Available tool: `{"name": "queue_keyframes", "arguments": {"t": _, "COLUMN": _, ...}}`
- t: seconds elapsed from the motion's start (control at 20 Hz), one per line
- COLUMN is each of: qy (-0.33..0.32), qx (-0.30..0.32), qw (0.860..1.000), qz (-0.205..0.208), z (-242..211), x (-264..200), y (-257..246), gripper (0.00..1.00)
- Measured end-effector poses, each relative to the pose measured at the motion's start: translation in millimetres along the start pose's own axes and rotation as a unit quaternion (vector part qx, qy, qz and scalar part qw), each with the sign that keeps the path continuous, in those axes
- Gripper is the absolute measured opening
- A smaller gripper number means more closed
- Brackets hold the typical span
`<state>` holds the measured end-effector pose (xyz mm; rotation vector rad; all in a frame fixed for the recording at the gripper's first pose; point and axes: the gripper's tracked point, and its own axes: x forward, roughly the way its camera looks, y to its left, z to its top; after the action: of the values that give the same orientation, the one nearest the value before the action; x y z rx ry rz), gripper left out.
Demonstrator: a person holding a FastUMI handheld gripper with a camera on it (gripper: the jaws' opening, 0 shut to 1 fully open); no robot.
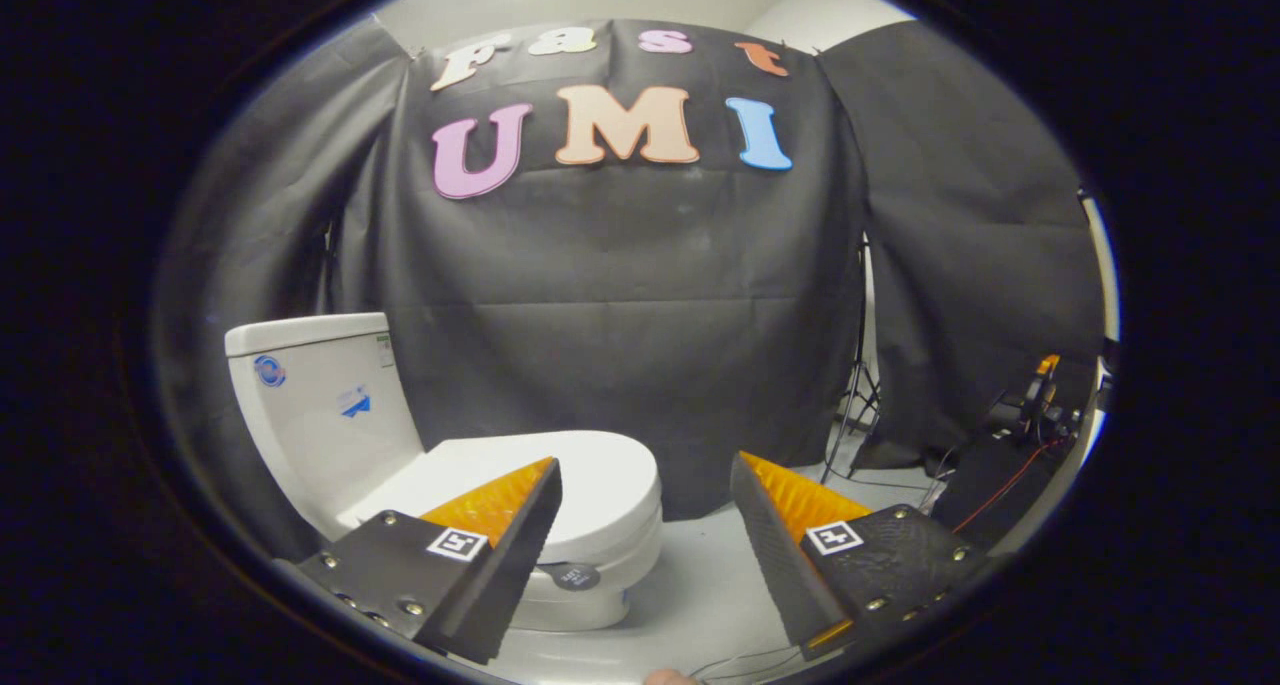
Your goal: Open the toilet lid.
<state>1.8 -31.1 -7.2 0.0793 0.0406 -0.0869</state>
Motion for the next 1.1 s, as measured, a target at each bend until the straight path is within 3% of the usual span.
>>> {"name": "queue_keyframes", "arguments": {"t": 0.35, "qy": 0.056, "qx": 0.032, "qw": 0.998, "qz": 0.004, "z": -14.8, "x": 17.0, "y": 11.9, "gripper": 1.00}}
{"name": "queue_keyframes", "arguments": {"t": 1.1, "qy": 0.196, "qx": 0.073, "qw": 0.977, "qz": -0.034, "z": -108.6, "x": 77.1, "y": 1.2, "gripper": 1.00}}
